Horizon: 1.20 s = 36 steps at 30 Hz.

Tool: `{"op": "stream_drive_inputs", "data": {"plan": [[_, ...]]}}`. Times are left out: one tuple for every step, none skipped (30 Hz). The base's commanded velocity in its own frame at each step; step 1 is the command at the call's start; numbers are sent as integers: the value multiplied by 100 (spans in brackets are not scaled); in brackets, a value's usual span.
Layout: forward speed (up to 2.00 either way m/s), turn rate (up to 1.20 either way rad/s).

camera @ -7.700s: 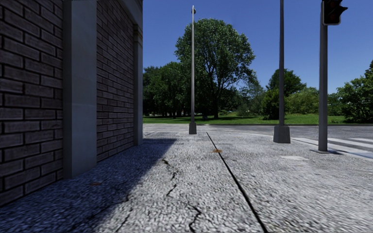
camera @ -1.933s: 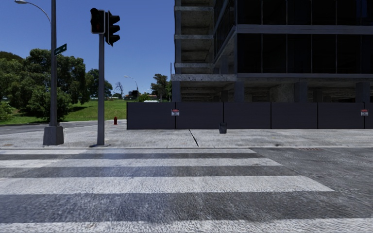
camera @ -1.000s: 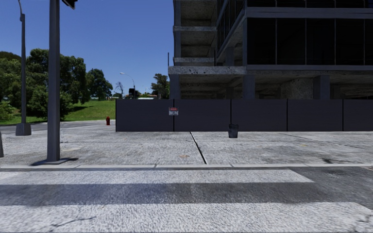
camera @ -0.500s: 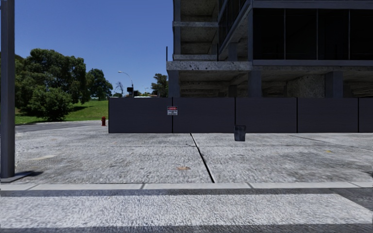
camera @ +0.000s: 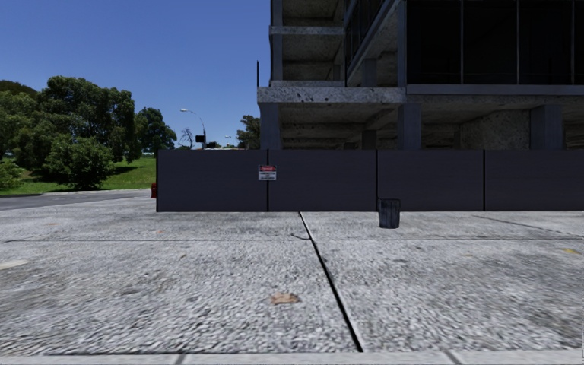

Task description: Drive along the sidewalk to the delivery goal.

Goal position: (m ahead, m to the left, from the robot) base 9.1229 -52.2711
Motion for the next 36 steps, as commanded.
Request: {"op": "stream_drive_inputs", "data": {"plan": [[168,0],[168,0],[168,0],[168,0],[168,0],[168,0],[168,0],[168,0],[168,0],[168,0],[168,0],[168,0],[168,0],[168,0],[168,0],[168,0],[168,0],[168,0],[168,0],[168,0],[168,0],[168,0],[168,0],[168,0],[168,0],[168,0],[168,0],[168,0],[168,0],[168,0],[168,0],[168,0],[168,0],[168,0],[168,0],[168,0]]}}
